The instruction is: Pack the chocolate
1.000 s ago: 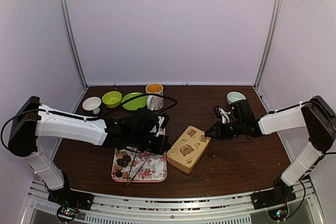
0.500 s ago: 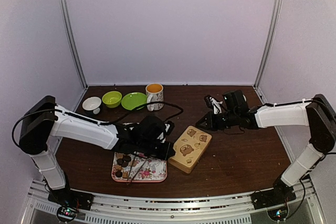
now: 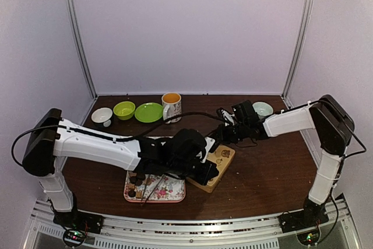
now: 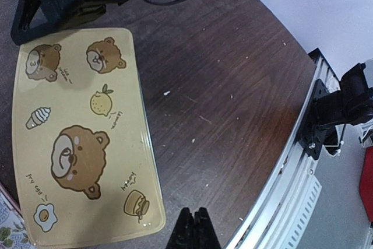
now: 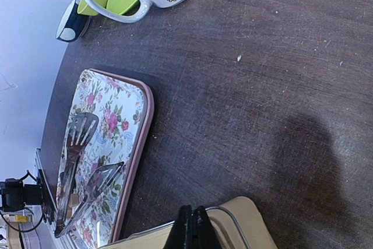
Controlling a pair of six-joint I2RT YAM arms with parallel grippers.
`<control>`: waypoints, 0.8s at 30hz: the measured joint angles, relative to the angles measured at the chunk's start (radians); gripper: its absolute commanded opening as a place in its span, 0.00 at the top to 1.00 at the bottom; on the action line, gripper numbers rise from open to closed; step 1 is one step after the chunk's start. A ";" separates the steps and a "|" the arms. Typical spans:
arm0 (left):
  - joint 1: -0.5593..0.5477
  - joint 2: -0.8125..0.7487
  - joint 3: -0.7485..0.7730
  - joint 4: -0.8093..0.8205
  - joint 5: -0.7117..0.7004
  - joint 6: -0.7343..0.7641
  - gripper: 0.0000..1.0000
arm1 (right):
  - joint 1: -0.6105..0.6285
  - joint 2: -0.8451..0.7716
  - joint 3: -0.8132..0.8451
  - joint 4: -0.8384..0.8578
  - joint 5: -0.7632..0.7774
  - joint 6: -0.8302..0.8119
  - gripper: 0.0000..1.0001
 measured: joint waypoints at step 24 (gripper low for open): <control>-0.001 -0.117 -0.033 -0.134 -0.187 -0.001 0.92 | 0.000 -0.391 -0.112 -0.103 0.116 -0.043 1.00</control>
